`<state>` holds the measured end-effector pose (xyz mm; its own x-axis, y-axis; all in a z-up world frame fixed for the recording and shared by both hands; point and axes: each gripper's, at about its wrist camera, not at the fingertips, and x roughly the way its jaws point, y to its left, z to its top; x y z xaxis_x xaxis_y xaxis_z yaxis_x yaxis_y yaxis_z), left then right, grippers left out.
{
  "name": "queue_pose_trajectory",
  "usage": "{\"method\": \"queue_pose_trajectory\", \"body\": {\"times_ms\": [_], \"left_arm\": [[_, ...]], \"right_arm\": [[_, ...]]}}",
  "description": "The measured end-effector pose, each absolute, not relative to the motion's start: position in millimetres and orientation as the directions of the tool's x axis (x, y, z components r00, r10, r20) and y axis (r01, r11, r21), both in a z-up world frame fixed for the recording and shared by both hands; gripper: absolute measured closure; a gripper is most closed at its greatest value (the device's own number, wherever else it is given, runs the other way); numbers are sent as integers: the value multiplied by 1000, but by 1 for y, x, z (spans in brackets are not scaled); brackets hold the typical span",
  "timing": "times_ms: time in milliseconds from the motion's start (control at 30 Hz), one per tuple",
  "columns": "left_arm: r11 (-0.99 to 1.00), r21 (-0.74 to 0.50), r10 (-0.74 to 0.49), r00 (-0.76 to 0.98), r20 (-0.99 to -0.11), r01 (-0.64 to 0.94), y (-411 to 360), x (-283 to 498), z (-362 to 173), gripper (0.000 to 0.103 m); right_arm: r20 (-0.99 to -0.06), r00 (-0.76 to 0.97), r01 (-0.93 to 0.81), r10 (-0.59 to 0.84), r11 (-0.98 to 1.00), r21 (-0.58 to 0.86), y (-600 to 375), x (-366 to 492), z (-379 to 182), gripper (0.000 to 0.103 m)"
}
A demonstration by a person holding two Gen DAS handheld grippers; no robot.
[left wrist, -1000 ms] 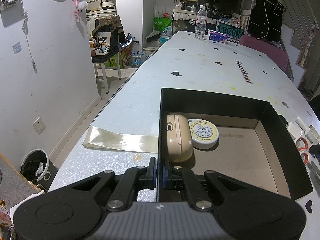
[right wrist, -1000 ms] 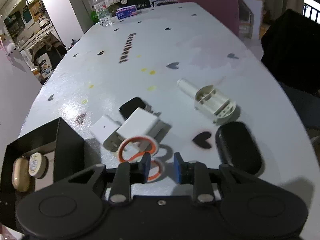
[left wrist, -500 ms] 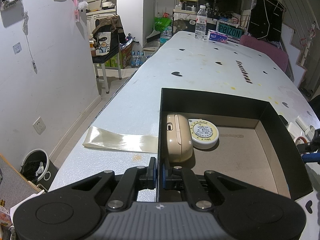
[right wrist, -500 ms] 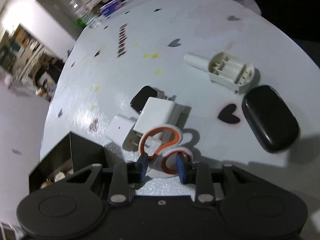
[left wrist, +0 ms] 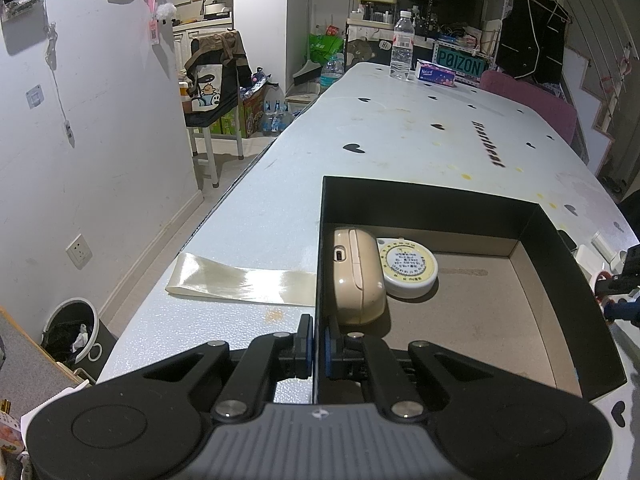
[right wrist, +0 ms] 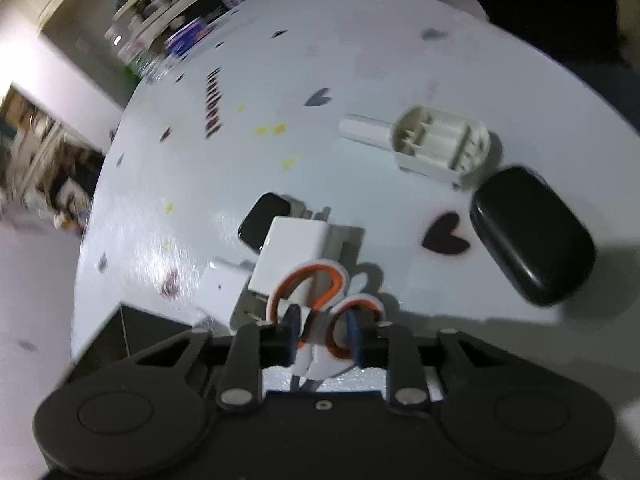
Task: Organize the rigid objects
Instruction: 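Carry the scissors with the right tool into the black box and release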
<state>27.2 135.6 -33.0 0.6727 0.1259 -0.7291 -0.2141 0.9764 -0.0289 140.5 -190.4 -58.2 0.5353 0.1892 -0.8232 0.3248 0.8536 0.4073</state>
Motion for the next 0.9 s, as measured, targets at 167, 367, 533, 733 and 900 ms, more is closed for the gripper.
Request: {"method": "queue_pose_trajectory", "body": {"times_ms": [167, 367, 533, 733, 900], "left_arm": [[976, -28, 127, 673, -729, -214, 136, 27, -32, 98], [976, -29, 126, 673, -729, -214, 136, 27, -32, 98], [976, -29, 127, 673, -728, -215, 136, 27, -32, 98], [975, -42, 122, 678, -725, -220, 137, 27, -30, 98], [974, -49, 118, 683, -721, -220, 138, 25, -29, 98]], "right_arm": [[-818, 540, 255, 198, 888, 384, -189, 132, -48, 85], [-744, 631, 146, 221, 908, 393, -190, 108, -14, 85], [-647, 691, -45, 322, 913, 406, -165, 92, 30, 85], [-702, 618, -294, 355, 932, 213, -81, 101, 45, 85], [-837, 484, -416, 257, 909, 39, -17, 131, 7, 85]]}}
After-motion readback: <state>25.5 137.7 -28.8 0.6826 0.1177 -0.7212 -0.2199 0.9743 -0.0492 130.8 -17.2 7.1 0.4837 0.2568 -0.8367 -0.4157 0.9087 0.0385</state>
